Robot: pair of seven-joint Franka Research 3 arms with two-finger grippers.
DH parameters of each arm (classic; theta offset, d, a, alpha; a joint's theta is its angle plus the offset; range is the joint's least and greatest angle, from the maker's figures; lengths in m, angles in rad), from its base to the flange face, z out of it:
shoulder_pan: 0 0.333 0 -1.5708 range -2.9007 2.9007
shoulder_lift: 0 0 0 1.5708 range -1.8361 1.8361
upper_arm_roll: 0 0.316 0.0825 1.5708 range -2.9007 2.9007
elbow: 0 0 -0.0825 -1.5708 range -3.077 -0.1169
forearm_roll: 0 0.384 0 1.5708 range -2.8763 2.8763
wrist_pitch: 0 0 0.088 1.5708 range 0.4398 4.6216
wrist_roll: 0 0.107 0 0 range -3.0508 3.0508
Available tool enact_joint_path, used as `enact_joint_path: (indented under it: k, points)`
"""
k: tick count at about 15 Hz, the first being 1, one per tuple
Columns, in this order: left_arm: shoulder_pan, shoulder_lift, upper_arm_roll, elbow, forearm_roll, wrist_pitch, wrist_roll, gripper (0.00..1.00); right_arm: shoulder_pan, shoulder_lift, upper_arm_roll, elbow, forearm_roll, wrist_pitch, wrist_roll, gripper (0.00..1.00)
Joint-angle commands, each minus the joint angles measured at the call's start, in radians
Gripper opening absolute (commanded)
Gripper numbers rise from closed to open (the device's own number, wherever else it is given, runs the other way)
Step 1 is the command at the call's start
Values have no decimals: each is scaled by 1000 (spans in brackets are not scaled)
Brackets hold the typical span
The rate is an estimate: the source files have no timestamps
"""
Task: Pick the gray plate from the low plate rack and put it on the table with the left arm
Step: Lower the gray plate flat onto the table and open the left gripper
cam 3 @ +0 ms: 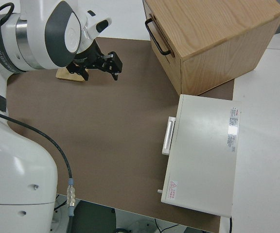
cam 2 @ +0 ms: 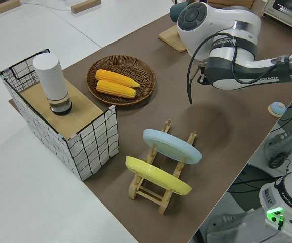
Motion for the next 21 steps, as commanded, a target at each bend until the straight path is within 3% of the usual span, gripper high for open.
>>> enact_joint_path:
  k: [1, 9, 18, 21]
  points:
    - [6, 14, 1, -78, -77, 65, 121, 0, -20, -1, 19, 9, -2, -15, 13, 983]
    - [6, 66, 1, -165, -138, 172, 299, 0, -20, -1, 19, 9, -2, -15, 13, 983]
    - [8, 79, 3, -170, -138, 186, 319, 0, -20, -1, 19, 9, -2, -15, 13, 983]
    - [6, 79, 3, -170, -138, 198, 319, 329, -20, -3, 19, 9, -2, -15, 13, 983]
